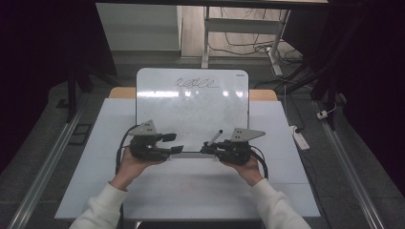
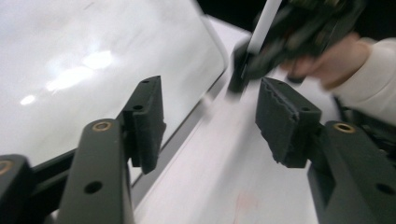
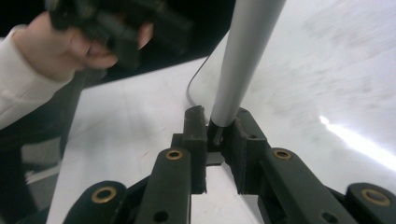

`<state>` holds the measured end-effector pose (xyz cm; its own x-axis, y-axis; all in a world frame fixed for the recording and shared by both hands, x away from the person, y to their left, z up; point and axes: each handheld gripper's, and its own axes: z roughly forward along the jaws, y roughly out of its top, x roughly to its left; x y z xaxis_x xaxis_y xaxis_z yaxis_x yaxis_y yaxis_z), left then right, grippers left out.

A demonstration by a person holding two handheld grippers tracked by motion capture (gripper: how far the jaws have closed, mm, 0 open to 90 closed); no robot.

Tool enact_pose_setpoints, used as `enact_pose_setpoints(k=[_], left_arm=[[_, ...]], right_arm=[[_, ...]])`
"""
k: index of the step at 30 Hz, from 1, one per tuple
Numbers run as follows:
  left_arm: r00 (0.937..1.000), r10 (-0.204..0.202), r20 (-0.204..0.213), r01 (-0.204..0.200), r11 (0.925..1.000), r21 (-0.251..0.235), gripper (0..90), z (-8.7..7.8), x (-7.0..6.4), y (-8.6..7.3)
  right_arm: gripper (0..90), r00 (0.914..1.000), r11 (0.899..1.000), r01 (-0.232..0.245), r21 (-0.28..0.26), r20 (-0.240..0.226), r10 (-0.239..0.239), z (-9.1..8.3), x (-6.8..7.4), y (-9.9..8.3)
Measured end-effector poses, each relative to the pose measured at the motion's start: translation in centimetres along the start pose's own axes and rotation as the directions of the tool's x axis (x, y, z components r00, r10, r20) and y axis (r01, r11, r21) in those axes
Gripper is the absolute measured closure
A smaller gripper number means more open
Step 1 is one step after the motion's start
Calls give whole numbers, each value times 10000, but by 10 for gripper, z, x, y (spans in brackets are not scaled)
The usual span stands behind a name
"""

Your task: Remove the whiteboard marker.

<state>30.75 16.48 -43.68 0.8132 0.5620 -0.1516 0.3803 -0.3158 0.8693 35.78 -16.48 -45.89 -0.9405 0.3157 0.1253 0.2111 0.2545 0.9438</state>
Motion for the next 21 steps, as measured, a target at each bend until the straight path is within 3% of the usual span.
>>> enact_pose_setpoints(k=[3, 6, 11, 16, 21], left_arm=[[9972, -159, -730, 171, 9997, 164, 380, -18, -3, -22], [9905, -381, -1322, 423, 9987, 286, 366, -31, -5, -46], [9788, -549, -1973, 700, 9950, 706, 355, -35, -7, -78], [9713, -448, -2335, 713, 9918, 1060, 317, -33, -7, -88], [9659, -723, -2486, 1005, 9896, 1026, 294, -34, -4, -92]], right_arm=[[776, 9995, 9992, -97, -379, 292, 109, -6, -3, 3], [776, 9979, 9972, -127, -734, 627, 173, -11, -6, 6], [776, 9939, 9912, -298, -1288, 1014, 430, -15, -12, 11], [776, 9904, 9865, -417, -1583, 1235, 617, -15, -16, 14], [776, 9870, 9825, -455, -1804, 1437, 721, -17, -20, 18]])
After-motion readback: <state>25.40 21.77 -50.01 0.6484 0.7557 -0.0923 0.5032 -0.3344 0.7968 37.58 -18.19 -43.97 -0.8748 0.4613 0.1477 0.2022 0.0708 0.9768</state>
